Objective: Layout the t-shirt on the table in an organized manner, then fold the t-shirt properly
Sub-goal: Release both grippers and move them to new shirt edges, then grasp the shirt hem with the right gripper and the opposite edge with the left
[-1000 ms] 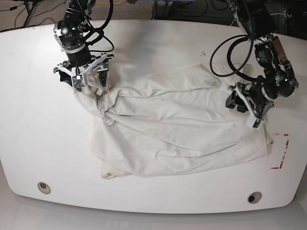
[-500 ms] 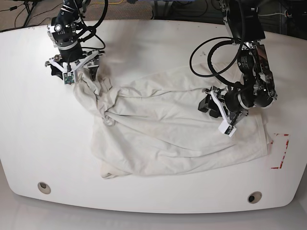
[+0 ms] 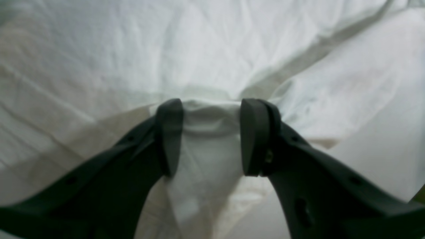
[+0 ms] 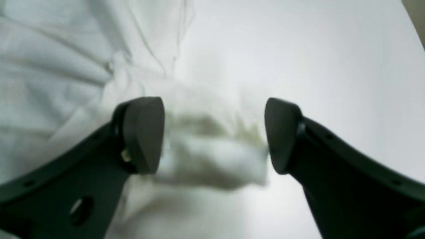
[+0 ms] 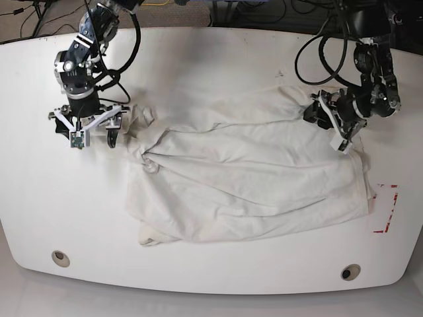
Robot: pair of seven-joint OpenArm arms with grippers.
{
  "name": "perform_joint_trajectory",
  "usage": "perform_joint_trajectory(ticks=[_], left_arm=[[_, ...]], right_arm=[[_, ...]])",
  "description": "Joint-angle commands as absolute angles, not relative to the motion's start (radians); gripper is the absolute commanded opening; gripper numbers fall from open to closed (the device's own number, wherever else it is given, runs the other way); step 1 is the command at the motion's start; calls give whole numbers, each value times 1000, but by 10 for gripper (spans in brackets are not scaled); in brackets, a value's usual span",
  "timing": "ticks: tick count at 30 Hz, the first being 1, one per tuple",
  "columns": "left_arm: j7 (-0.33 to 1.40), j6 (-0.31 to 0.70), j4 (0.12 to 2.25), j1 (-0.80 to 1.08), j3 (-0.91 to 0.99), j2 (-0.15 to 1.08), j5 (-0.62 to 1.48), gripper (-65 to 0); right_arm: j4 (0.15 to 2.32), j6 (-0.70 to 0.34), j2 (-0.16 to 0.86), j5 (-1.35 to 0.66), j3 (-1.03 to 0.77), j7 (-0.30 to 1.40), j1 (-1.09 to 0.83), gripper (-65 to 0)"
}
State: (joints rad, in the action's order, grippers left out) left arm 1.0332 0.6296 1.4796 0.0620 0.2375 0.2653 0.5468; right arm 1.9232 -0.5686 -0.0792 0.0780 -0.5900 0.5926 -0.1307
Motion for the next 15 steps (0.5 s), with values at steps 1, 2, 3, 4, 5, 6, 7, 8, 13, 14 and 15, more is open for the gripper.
perform_joint_trajectory(ticks=[1,2,3,4,5,6,7,8,13,14,15], left_arm=[[1040,631,1463,74,240,312,532,-379],[1035,642,1455,82,240,329,532,-379],[1027,656,1451,88,240,341,532,-379],[1020,674,1443,96,242,358,530,-379],[1009,694,1435,104,242,375,529,-379],[1001,698,1428,110,242,386,529,-379],[990,698,1417,116,242,401,529,-379],[986,698,1412,119,242,409,529,-381],[974,698,1374,136,243,470,527,-381],[974,698,1369,136,243,481,527,-381],[972,698,1366,137,243,493,527,-381]], right_arm=[[1885,-564,-64,64,-593,565,-82,-197],[1863,-564,-64,64,-593,565,-59,-197],[1847,-564,-64,67,-593,565,-41,-197],[1827,-564,-64,70,-593,565,-16,-197],[1804,-562,-64,70,-593,565,8,-197],[1785,-561,-64,71,-593,565,25,-197],[1755,-558,-64,71,-593,565,48,-197],[1741,-556,-64,70,-593,565,61,-197],[1598,-556,-50,71,-593,565,176,-197],[1570,-556,-45,68,-593,565,194,-197],[1538,-556,-39,64,-593,565,214,-197]])
